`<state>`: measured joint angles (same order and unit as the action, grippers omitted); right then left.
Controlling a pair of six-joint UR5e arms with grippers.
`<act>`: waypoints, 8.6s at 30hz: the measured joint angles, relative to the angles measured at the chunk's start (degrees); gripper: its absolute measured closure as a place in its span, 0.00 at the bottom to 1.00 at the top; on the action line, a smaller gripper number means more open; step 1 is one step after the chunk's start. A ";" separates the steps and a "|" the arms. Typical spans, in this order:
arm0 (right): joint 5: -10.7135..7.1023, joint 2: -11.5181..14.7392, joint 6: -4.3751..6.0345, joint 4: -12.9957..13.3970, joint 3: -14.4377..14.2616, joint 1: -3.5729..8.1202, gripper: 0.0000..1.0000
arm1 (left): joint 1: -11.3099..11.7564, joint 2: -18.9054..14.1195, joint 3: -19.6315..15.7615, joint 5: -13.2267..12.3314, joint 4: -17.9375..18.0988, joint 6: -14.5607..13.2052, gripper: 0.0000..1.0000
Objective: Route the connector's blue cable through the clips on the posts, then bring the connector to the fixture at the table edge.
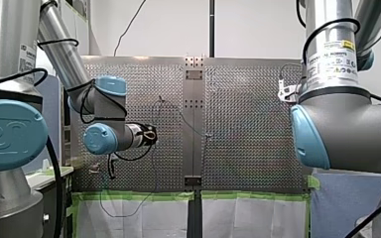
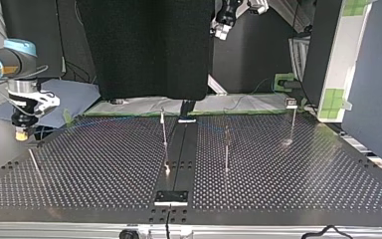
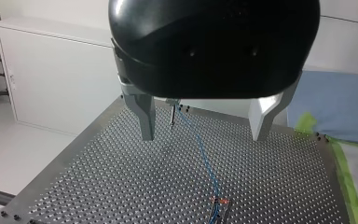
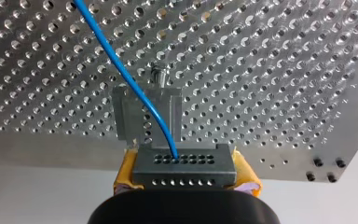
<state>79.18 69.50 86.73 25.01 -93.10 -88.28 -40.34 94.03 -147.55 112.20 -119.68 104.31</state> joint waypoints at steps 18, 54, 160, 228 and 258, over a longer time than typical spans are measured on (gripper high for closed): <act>-8.90 -1.93 -0.37 0.22 1.26 1.22 1.00 | -0.02 -0.02 0.12 2.93 -3.28 -0.57 0.00; -18.33 -4.84 -1.39 -2.72 4.27 3.89 1.00 | -0.01 0.01 0.18 3.07 -4.08 -1.82 0.00; -18.33 -8.09 -0.50 -2.37 8.67 4.13 1.00 | 0.06 0.02 0.15 3.07 -4.31 -1.74 0.00; -18.15 -8.10 -0.24 -5.21 9.26 3.55 0.49 | 0.02 0.02 0.11 3.16 -4.66 -1.83 0.00; -18.15 -8.10 -0.23 -5.21 9.26 3.55 0.47 | 0.07 0.04 0.36 3.24 -3.56 -1.48 0.00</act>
<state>61.03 61.41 86.49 19.81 -83.84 -84.73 -40.27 94.07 -147.19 115.44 -123.23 102.83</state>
